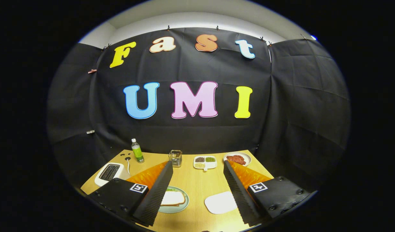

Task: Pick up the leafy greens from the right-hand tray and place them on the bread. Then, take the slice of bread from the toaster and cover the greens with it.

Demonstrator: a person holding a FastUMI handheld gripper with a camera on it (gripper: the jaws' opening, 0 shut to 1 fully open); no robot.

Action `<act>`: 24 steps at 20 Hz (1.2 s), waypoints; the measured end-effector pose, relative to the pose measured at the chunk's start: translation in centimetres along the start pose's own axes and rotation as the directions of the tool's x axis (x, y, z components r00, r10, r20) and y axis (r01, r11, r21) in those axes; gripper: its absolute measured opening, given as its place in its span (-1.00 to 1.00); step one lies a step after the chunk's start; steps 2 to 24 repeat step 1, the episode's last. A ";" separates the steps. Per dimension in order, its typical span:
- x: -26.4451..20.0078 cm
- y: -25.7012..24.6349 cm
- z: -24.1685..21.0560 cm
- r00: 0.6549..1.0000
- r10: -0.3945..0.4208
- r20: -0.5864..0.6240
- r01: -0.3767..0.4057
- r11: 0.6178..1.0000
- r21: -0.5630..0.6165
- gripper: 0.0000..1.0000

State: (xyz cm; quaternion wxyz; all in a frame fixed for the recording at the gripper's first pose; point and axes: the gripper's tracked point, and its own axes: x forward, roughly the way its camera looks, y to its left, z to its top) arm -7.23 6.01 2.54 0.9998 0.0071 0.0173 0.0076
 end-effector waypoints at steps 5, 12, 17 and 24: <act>0.0 0.2 -0.2 1.000 0.006 -0.009 -0.006 1.000 0.001 0.96; 0.0 0.2 -0.2 1.000 0.006 -0.009 -0.006 1.000 0.001 0.96; 0.0 0.2 -0.2 1.000 0.006 -0.009 -0.006 1.000 0.001 0.96; 0.0 0.2 -0.2 1.000 0.006 -0.009 -0.006 1.000 0.001 0.96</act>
